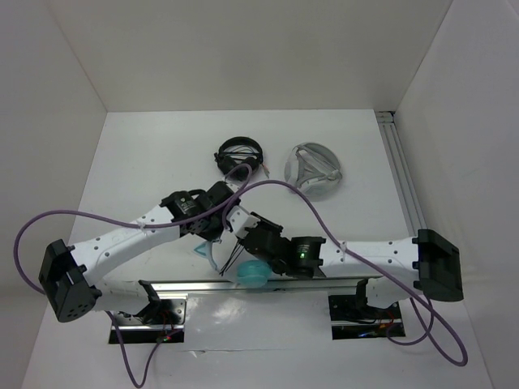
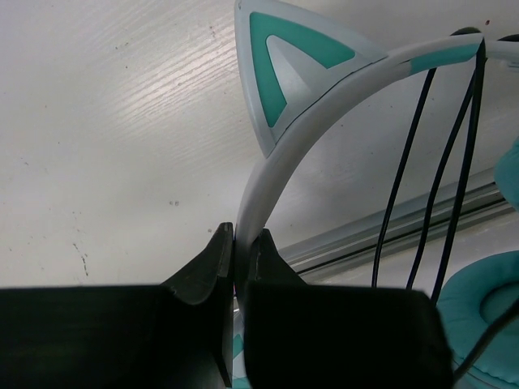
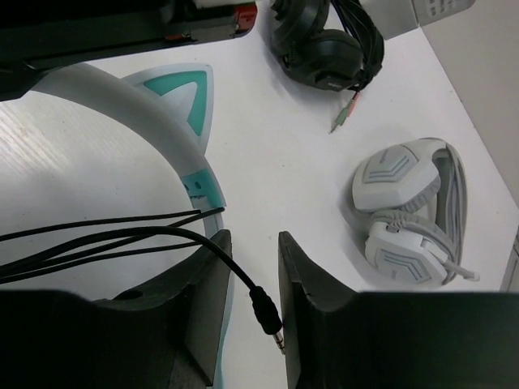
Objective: Wrap the headphones
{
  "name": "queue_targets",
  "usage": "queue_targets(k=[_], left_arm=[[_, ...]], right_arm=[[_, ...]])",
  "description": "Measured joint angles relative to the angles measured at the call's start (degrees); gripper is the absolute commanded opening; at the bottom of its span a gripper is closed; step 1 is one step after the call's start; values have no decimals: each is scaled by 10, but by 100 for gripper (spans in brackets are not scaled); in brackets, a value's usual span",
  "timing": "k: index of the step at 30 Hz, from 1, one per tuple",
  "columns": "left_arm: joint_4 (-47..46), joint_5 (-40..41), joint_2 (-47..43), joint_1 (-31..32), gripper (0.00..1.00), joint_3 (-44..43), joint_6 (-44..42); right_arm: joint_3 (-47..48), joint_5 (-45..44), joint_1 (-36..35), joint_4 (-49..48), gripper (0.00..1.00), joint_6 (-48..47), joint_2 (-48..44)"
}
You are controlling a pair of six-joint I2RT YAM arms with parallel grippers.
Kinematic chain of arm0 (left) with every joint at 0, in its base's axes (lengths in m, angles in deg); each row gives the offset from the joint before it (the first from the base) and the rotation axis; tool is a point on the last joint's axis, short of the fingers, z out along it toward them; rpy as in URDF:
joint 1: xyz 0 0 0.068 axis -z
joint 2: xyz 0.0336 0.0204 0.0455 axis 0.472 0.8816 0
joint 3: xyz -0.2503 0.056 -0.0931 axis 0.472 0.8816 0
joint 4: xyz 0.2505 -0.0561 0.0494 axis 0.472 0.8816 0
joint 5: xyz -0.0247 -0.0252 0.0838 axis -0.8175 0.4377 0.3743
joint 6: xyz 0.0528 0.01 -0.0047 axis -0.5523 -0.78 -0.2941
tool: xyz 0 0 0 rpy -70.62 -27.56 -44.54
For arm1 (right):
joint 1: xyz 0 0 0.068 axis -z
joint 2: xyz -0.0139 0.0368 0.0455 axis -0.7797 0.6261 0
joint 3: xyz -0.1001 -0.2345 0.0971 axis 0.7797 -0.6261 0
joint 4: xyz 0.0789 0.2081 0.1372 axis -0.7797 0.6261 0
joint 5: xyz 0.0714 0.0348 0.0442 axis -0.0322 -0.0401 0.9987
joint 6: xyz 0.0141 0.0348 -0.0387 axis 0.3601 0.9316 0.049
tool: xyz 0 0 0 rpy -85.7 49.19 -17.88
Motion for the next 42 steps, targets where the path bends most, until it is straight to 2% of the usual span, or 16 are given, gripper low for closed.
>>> queue_targets(k=[8, 12, 13, 18, 23, 33, 34, 35, 39, 42], left_arm=[[14, 2, 0, -17, 0, 0, 2], [14, 20, 0, -11, 0, -7, 6], [9, 24, 2, -10, 0, -7, 7], [9, 36, 4, -11, 0, -8, 6], [6, 36, 5, -13, 0, -8, 6], [-5, 28, 20, -26, 0, -16, 7], [-5, 25, 23, -28, 0, -18, 6], [-6, 21, 26, -30, 0, -20, 6], [-2, 16, 34, -43, 0, -23, 6], [0, 14, 41, -52, 0, -23, 6]], right_arm=[[0, 50, 24, -28, 39, 5, 22], [-4, 76, 68, -32, 42, 26, 50], [-4, 85, 78, -37, 46, 29, 52], [-8, 118, 98, -50, 49, 33, 52], [-12, 155, 118, -50, 61, 33, 42], [-16, 199, 151, -40, 64, 52, 28], [-16, 202, 154, -36, 73, 54, 25], [-16, 204, 156, -31, 76, 57, 21], [-5, 201, 164, 6, 79, 75, 2], [14, 188, 176, 26, 88, 94, -12]])
